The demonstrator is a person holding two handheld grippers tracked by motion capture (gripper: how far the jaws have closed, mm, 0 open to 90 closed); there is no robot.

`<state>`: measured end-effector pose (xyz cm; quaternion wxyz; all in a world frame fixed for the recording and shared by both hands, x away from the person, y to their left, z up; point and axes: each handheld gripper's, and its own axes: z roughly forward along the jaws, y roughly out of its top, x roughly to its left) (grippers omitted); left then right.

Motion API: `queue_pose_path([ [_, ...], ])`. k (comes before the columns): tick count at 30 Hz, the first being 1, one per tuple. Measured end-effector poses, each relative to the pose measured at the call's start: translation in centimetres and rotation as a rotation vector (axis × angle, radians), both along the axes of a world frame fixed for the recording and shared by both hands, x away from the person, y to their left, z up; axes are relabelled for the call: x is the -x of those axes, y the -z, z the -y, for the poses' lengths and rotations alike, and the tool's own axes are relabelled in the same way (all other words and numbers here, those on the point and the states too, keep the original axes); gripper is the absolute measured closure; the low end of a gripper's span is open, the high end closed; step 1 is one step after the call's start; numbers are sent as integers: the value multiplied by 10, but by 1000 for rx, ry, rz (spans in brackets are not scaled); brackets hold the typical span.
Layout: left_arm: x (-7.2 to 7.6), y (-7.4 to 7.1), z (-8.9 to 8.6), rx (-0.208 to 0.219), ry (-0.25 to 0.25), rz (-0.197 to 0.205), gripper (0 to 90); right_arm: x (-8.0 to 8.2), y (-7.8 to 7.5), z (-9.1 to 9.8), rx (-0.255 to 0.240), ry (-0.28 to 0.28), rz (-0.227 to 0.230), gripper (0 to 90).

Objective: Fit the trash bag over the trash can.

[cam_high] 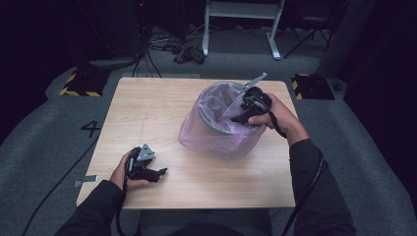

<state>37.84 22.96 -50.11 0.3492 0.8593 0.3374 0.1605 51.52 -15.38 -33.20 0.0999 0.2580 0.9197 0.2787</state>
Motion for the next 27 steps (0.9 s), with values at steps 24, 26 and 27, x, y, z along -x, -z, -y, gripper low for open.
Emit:
queue_pose_path([
  [24, -5, 2, 0, 29, -15, -29, 146, -2, 2, -11, 131, -30, -57, 271],
  [26, -5, 2, 0, 31, -14, -31, 146, 1, 1, -10, 115, -43, -48, 267],
  [27, -5, 2, 0, 31, -14, -31, 146, 1, 0, -9, 112, -38, -42, 265],
])
